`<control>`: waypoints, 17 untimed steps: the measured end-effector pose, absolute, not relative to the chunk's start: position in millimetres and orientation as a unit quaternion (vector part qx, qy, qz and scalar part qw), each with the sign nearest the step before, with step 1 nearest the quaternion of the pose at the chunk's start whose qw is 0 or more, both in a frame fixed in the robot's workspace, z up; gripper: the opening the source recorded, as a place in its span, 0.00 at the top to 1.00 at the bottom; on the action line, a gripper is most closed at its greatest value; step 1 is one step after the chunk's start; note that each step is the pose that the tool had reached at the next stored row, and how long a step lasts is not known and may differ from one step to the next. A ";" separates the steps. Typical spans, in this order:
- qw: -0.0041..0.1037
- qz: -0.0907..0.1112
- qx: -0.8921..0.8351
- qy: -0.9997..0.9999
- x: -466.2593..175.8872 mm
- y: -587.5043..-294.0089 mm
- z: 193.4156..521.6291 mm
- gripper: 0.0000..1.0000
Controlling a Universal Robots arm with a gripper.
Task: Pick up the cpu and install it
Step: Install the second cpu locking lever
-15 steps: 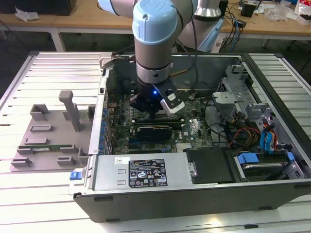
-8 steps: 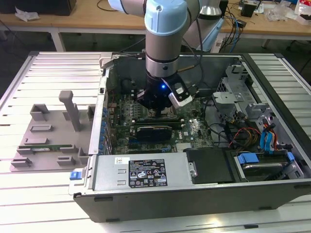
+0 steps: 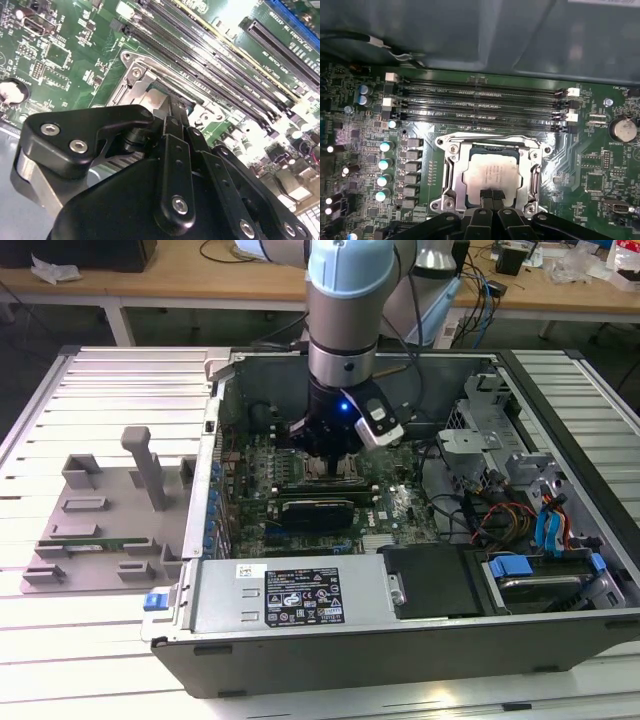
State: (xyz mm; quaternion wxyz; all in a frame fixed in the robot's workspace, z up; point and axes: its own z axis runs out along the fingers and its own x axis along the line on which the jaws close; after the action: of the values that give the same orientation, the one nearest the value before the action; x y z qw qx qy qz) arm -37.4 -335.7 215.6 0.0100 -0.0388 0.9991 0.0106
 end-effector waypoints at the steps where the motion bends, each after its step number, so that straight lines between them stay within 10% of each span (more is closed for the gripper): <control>1: 0.010 0.007 -0.039 0.999 -37.3 -334.3 217.8 0.89; 17: 0.009 -0.007 -0.039 0.999 -37.0 -329.4 234.8 0.89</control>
State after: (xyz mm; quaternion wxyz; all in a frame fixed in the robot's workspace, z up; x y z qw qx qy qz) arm -37.0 -329.4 234.8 0.0094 -0.0390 0.9992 -0.0065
